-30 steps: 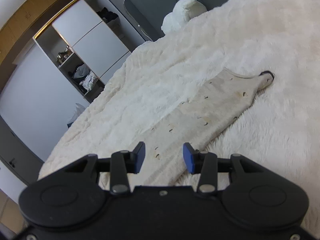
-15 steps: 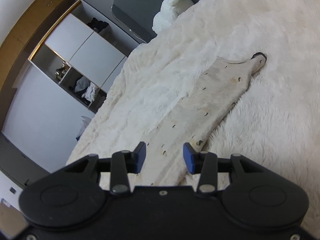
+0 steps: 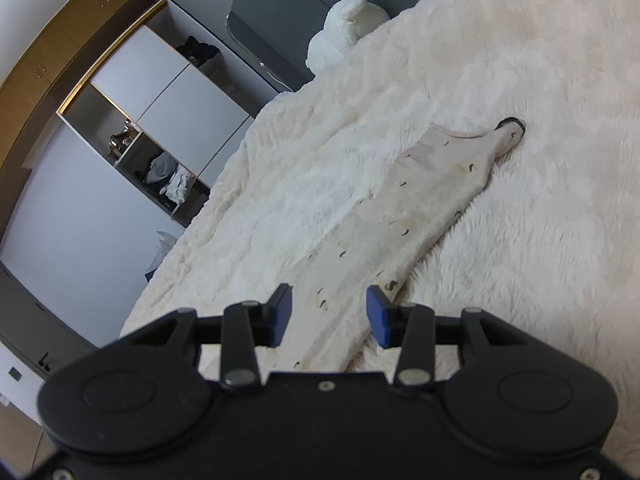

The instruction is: Fold clothes

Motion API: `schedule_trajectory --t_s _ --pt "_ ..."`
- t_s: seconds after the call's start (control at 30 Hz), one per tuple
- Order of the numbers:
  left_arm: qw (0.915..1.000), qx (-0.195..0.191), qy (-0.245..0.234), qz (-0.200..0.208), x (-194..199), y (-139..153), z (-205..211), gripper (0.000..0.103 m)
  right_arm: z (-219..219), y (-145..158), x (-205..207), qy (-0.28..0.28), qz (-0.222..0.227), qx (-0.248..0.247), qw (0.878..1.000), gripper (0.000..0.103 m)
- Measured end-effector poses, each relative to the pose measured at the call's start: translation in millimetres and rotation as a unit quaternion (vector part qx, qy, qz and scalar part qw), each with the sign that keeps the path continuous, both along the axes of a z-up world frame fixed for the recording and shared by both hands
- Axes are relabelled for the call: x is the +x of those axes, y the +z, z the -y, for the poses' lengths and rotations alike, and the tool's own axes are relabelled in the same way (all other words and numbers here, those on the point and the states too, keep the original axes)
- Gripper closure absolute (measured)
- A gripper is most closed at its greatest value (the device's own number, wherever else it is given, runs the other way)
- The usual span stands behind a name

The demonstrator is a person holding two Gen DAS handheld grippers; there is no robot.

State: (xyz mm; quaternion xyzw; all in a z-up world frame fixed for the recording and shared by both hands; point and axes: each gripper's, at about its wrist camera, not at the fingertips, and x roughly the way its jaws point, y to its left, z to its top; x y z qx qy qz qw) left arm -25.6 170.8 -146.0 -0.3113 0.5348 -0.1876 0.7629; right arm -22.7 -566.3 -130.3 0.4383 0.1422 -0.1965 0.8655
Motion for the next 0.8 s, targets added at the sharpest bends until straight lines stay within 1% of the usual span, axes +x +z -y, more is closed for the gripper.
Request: schedule_trajectory --t_s 0.03,0.07,0.1,0.13,0.17,0.2,0.3,0.33,0.43,0.53,0.57,0.7,0.8 --pt "0.9999 0.004 0.007 0.011 3 7 -3 0.088 0 0 0 0.000 -0.001 0.000 1.000 0.062" --pt "0.9992 0.006 0.024 0.031 10 19 -9 0.081 -1 0 0 0.002 -0.003 -0.002 1.000 0.062" --pt "0.9981 0.009 0.039 0.048 17 28 -14 0.066 -1 1 0 0.004 -0.004 -0.004 1.000 0.062" --pt "0.9968 0.013 0.050 0.061 22 35 -17 0.058 -2 1 1 0.006 -0.005 -0.005 1.000 0.062" --pt "0.9941 0.023 0.068 0.081 31 44 -24 0.055 -2 1 1 0.008 -0.006 -0.006 1.000 0.062" --pt "0.9919 0.033 0.085 0.089 36 47 -29 0.052 -2 1 2 0.010 -0.007 -0.007 1.000 0.062" --pt "0.9823 0.055 0.149 0.099 63 45 -51 0.048 -1 -1 5 0.014 -0.011 0.001 1.000 0.062" --pt "0.9804 0.060 0.160 0.099 67 43 -58 0.048 1 -2 5 0.014 -0.013 0.005 1.000 0.062" --pt "0.9648 0.101 0.222 0.098 100 30 -83 0.046 3 -3 6 0.012 -0.015 0.011 1.000 0.062" --pt "0.9525 0.124 0.260 0.099 124 20 -98 0.045 3 0 9 0.015 -0.022 0.002 1.000 0.062" --pt "0.9496 0.131 0.268 0.096 133 18 -98 0.045 2 1 11 0.016 -0.025 -0.003 1.000 0.062" --pt "0.9439 0.141 0.284 0.092 154 12 -109 0.044 -2 5 18 0.021 -0.040 -0.026 0.999 0.062" --pt "0.9419 0.150 0.285 0.096 168 10 -110 0.041 -6 7 24 0.023 -0.049 -0.037 0.998 0.062"
